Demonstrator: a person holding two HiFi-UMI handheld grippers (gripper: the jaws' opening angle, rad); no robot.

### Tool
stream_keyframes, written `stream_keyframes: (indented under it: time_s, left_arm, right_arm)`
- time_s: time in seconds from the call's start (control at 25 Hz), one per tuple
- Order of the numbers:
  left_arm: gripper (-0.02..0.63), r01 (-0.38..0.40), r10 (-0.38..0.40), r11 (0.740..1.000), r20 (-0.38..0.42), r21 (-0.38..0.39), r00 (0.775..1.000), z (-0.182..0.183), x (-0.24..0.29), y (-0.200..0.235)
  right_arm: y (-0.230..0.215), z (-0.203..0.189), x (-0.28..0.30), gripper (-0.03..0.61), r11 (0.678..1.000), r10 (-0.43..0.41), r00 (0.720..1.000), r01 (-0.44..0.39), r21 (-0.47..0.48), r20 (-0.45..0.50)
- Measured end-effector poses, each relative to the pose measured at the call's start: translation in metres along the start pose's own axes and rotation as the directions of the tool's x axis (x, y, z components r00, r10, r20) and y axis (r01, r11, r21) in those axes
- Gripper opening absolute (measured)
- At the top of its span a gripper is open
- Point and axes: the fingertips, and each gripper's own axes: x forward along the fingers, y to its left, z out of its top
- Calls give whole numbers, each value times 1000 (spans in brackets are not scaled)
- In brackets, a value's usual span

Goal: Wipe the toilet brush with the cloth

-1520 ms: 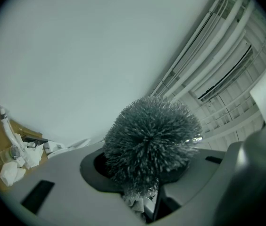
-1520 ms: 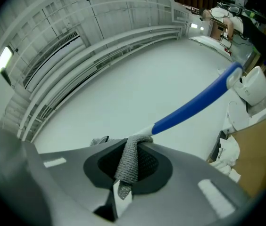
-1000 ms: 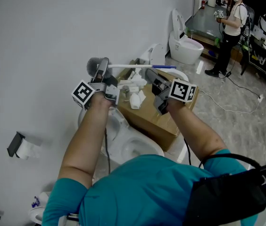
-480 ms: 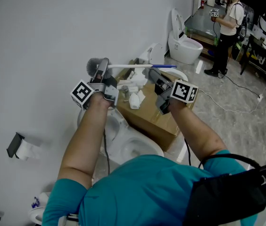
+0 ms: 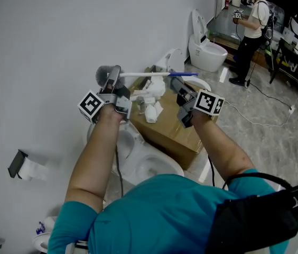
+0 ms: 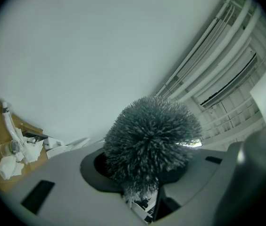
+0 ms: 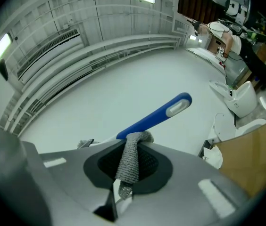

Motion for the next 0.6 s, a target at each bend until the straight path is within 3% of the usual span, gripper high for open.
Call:
stream_keyframes:
  time_s: [0.6]
  left_arm:
    - [163,-10,10,1000,-4,10,1000,3,-3,6]
  right_arm:
    - [-17,11,-13,18,999,-39,999,39,-3,27]
